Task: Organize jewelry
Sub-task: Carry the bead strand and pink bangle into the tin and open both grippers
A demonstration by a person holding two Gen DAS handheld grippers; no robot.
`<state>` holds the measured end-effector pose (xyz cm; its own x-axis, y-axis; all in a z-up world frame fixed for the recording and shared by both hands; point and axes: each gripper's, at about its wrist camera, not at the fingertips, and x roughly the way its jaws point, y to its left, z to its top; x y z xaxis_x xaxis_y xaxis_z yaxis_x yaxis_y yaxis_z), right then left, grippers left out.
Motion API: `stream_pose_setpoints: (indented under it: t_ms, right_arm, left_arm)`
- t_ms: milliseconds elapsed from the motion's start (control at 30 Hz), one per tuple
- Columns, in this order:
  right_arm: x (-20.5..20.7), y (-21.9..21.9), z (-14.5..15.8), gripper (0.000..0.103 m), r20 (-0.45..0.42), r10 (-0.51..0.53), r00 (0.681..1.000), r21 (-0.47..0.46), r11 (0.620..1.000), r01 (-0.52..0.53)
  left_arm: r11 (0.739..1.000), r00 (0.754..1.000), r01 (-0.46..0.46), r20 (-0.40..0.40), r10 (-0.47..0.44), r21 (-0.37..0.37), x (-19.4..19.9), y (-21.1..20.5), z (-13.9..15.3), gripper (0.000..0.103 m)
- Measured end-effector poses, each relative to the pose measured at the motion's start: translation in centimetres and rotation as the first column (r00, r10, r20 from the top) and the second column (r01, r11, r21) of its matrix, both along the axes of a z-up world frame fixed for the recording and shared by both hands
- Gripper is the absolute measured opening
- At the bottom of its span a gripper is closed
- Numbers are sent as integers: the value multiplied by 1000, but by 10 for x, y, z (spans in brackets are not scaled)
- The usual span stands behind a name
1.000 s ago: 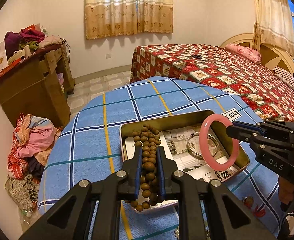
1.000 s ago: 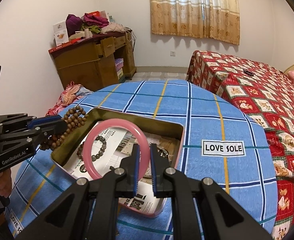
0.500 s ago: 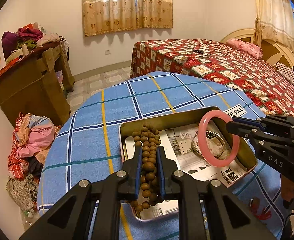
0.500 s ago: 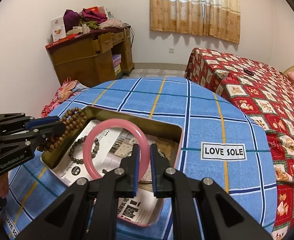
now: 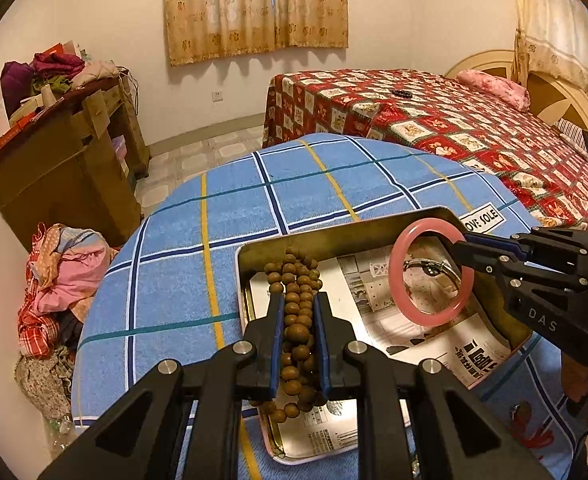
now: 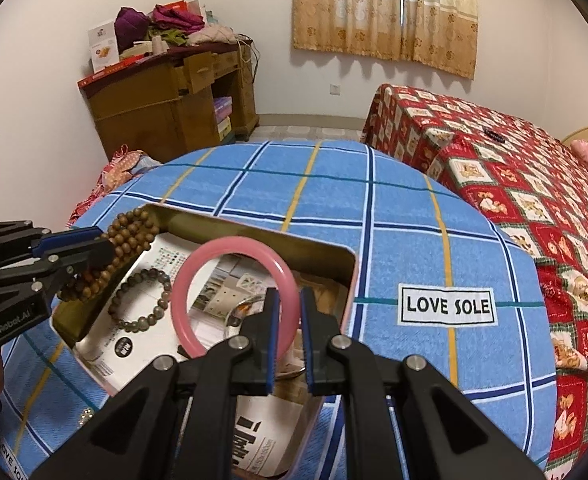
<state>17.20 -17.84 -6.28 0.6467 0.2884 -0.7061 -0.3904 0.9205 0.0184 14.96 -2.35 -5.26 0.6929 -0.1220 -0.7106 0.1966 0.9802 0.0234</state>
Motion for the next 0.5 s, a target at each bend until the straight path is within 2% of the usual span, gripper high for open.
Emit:
stream_pose_setpoints:
  t_ms: [500]
  right_arm:
    - [2, 2, -3, 12, -11, -7, 1000, -4, 1000, 7]
  left_arm:
    - [1000, 1000, 1, -17, -1, 6, 3, 1, -7, 14]
